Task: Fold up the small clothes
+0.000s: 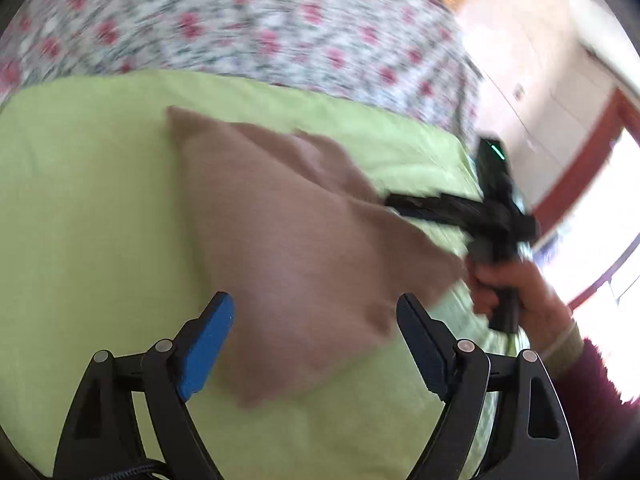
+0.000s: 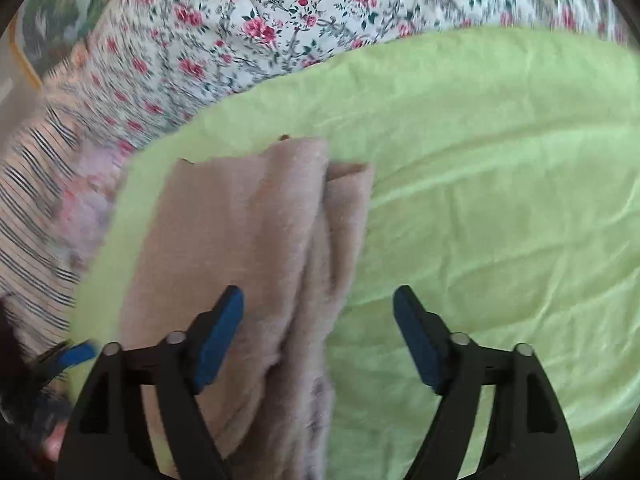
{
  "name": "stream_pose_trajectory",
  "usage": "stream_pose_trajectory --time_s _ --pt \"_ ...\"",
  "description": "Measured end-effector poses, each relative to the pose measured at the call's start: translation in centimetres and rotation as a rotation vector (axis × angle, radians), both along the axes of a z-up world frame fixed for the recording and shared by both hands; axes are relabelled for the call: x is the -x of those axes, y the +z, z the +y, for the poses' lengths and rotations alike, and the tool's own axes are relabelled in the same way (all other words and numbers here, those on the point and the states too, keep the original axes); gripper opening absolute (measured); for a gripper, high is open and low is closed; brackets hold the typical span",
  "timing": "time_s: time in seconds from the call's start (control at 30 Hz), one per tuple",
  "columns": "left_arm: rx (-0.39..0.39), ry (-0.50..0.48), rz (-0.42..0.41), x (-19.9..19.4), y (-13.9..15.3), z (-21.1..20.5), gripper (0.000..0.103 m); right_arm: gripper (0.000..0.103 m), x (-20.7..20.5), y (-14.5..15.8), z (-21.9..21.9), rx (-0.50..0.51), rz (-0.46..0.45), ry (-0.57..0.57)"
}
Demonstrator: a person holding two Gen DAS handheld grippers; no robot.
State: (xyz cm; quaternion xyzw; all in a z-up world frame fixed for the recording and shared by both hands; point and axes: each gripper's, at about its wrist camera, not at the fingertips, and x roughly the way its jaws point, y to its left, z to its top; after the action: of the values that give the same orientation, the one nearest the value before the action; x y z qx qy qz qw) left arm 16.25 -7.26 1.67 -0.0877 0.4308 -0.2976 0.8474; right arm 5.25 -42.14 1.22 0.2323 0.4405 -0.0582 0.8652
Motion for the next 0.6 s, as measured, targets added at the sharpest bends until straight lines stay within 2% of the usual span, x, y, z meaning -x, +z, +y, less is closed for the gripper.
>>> stream_pose_trajectory --time_s 0.13,0.2,0.33,0.4,0.47,0.5,0.53,0.57,0.6 --pt "0.093 0.012 0.176 -5.3 -2.5 2.3 0.084 0.081 -0.9 -1.5 0.0 -0.107 0.02 0.024" --pt "0.104 0.012 0.223 -6.6 -3.9 2.8 0.084 0.081 -1.3 -2.2 -0.1 -0.128 0.031 0.031" --pt "0.117 -0.019 0.312 -8.9 -6.9 1.3 0.084 0.081 -2.0 -3.5 -0.7 -0.195 0.035 0.033" --pt "0.115 -0.026 0.343 -10.2 -8.2 0.6 0.09 0.08 -2.2 -3.9 -0.8 -0.215 0.036 0.036" --pt "0.141 -0.045 0.349 -10.6 -9.3 -0.1 0.09 0.07 -2.5 -4.2 -0.7 -0.219 0.043 0.042" --pt "0.147 -0.048 0.336 -10.8 -9.5 -0.3 0.084 0.05 -2.8 -4.5 -0.7 -0.243 0.06 0.052" --pt "0.146 -0.05 0.317 -10.9 -9.6 -0.5 0.077 0.043 -2.9 -4.9 -0.4 -0.264 0.071 0.044" --pt "0.147 -0.062 0.31 -10.8 -9.5 -0.6 0.061 0.04 -2.9 -4.8 -0.3 -0.255 0.069 0.045" --pt "0.137 -0.059 0.306 -10.9 -9.6 -0.8 0.056 0.035 -2.8 -4.3 0.3 -0.235 0.059 0.05"
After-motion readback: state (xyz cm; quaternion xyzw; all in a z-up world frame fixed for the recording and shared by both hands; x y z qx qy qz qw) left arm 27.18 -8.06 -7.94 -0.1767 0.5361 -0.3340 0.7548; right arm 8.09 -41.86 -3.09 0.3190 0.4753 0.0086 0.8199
